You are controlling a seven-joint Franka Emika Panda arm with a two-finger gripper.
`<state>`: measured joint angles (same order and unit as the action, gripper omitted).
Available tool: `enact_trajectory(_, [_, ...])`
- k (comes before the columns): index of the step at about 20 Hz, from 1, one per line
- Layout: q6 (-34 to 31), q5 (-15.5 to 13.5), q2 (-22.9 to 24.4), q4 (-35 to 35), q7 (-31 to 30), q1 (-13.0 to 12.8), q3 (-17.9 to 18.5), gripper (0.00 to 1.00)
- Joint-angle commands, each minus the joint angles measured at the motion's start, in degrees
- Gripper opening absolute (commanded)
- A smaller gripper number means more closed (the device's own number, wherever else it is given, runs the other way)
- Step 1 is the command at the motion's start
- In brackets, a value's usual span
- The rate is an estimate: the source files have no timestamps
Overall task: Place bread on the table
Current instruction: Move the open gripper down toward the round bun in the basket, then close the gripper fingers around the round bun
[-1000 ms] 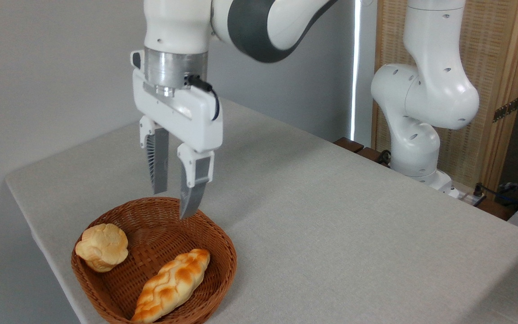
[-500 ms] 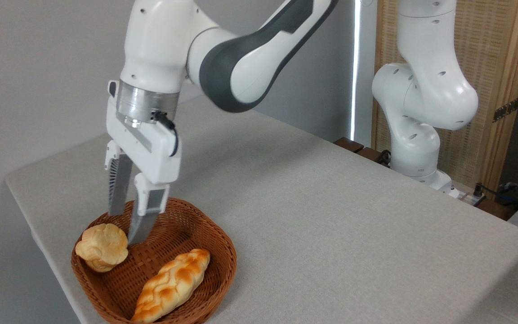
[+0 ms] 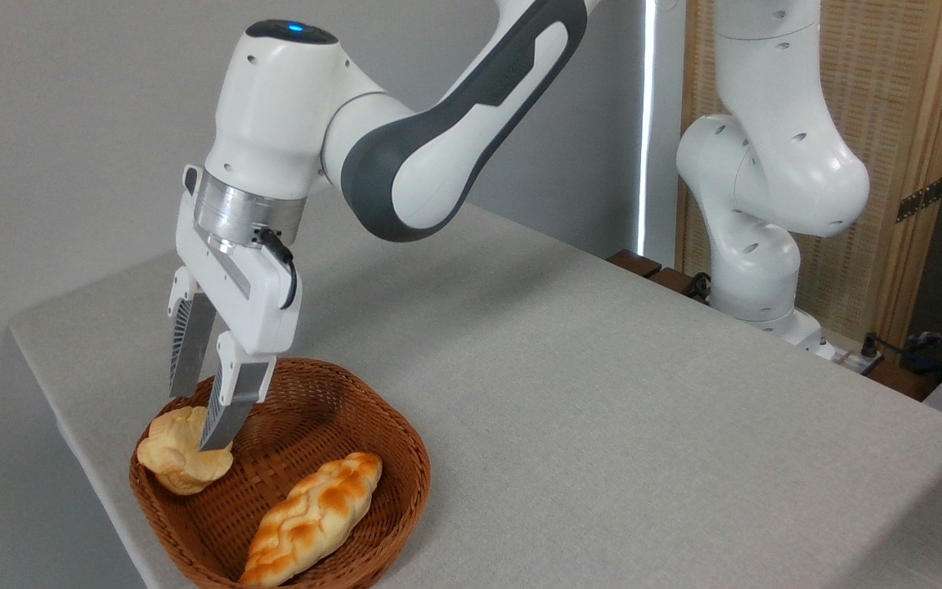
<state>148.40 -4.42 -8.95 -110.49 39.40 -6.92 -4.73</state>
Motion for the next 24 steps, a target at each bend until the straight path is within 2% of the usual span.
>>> enact_trajectory(1, [1.7, -0.9, -1.7, 0.7, 0.5, 0.1, 0.0, 1.0])
enact_trajectory(13, [1.9, -0.7, -5.5, 0.8, 0.6, 0.1, -0.1, 1.0])
enact_trajectory(16, [5.0, -0.8, -6.8, 0.8, 0.5, 0.1, -0.1, 1.0])
enact_trajectory(20, [5.4, -0.9, -7.4, 0.8, 0.5, 0.2, -0.8, 1.0])
enact_trajectory(21, [5.4, -0.9, -7.4, 0.8, 0.5, 0.2, -0.9, 0.95])
enact_trajectory(23, [5.4, -0.4, -7.4, 0.8, 0.8, 0.2, -0.9, 0.56])
enact_trajectory(24, [5.4, -0.4, -7.4, 0.8, 1.1, 0.2, -0.9, 0.41])
